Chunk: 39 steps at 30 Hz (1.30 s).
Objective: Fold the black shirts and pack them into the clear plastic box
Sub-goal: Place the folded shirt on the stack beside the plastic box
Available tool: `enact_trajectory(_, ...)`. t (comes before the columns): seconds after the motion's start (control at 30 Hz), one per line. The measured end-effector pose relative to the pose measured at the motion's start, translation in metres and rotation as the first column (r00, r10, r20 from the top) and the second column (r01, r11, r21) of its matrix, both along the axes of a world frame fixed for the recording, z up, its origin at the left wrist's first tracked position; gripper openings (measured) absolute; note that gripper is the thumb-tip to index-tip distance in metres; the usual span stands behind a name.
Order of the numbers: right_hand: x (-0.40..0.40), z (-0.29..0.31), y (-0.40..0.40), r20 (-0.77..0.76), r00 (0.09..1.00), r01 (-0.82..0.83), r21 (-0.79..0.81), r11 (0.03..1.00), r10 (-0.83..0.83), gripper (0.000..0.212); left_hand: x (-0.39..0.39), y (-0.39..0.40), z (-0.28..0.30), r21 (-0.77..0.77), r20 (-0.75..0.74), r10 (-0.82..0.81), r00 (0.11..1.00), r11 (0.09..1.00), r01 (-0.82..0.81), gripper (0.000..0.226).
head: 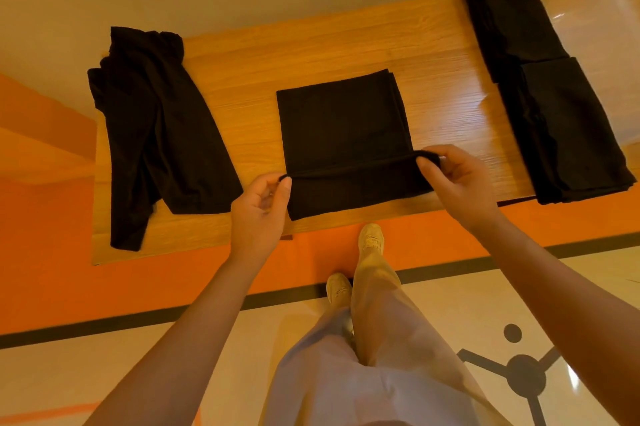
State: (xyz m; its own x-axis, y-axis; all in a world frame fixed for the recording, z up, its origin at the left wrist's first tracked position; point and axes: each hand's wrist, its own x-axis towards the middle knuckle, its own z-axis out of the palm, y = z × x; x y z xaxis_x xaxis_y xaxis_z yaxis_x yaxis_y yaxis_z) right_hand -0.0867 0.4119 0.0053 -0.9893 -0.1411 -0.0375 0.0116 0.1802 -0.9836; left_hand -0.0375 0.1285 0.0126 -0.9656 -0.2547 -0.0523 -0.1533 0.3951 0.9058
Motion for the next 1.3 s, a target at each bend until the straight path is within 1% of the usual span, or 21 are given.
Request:
enact_trajectory(0.1, -0.014, 0.003, -0.007, 0.027, 0.997, 0.074, 0.058, 0.996, -0.075, 0.019, -0.017, 0.002, -0.003, -0.037, 0.004, 0.005, 1.000, 0.999, -0.005, 0.013)
enact_trajectory(0.17, -0.023, 0.002, -0.010, 0.086, 0.990, 0.105, 0.079, 0.991, -0.111, 0.018, -0.029, 0.004, -0.006, -0.043, 0.028, 0.012, 1.000, 0.999, -0.011, 0.014)
enact_trajectory(0.23, -0.031, -0.002, -0.011, 0.137, 0.981, 0.115, 0.163, 0.980, -0.138, 0.017, -0.039, 0.007, -0.011, -0.041, 0.083, 0.027, 0.996, 0.999, -0.024, 0.012)
enact_trajectory(0.33, -0.039, -0.007, -0.011, 0.194, 0.968, 0.089, 0.333, 0.939, -0.160, 0.020, -0.048, 0.009, -0.017, -0.101, 0.163, 0.045, 0.986, 0.994, -0.029, 0.012)
enact_trajectory(0.47, -0.047, -0.007, -0.011, 0.211, 0.964, 0.029, 0.525, 0.851, -0.163, 0.027, -0.050, 0.009, -0.018, -0.179, 0.176, 0.060, 0.983, 0.983, -0.028, 0.011)
enact_trajectory(0.53, -0.050, -0.007, -0.012, 0.213, 0.964, 0.002, 0.590, 0.807, -0.158, 0.031, -0.049, 0.009, -0.018, -0.218, 0.195, 0.074, 0.978, 0.976, -0.031, 0.012)
enact_trajectory(0.63, -0.051, -0.005, -0.013, 0.217, 0.961, -0.005, 0.635, 0.772, -0.172, 0.034, -0.048, 0.008, -0.016, -0.203, 0.249, 0.086, 0.965, 0.978, -0.035, 0.013)
enact_trajectory(0.73, -0.047, -0.002, -0.013, 0.238, 0.953, 0.003, 0.609, 0.793, -0.186, 0.035, -0.049, 0.007, -0.012, -0.159, 0.305, 0.100, 0.947, 0.986, -0.053, 0.021)
enact_trajectory(0.87, -0.040, 0.002, -0.011, 0.314, 0.917, 0.051, 0.523, 0.851, -0.248, 0.037, -0.044, 0.011, -0.006, -0.025, 0.435, 0.152, 0.887, 0.987, -0.157, 0.034)
enact_trajectory(0.97, -0.031, 0.004, -0.006, 0.378, 0.883, 0.067, 0.486, 0.872, -0.278, 0.038, -0.030, 0.010, -0.005, 0.011, 0.503, 0.170, 0.848, 0.979, -0.202, 0.034)
enact_trajectory(1.1, -0.015, 0.004, -0.002, 0.419, 0.866, 0.073, 0.436, 0.897, -0.273, 0.037, -0.007, 0.013, -0.005, 0.020, 0.500, 0.122, 0.857, 0.988, -0.152, 0.029)
enact_trajectory(1.2, -0.005, 0.003, -0.003, 0.389, 0.885, 0.082, 0.412, 0.907, -0.257, 0.035, 0.003, 0.016, -0.006, 0.019, 0.471, 0.124, 0.874, 0.988, -0.151, 0.028)
enact_trajectory(1.3, 0.002, 0.004, -0.004, 0.344, 0.904, 0.110, 0.385, 0.916, -0.253, 0.033, 0.007, 0.018, -0.004, 0.018, 0.440, 0.159, 0.884, 0.982, -0.186, 0.023)
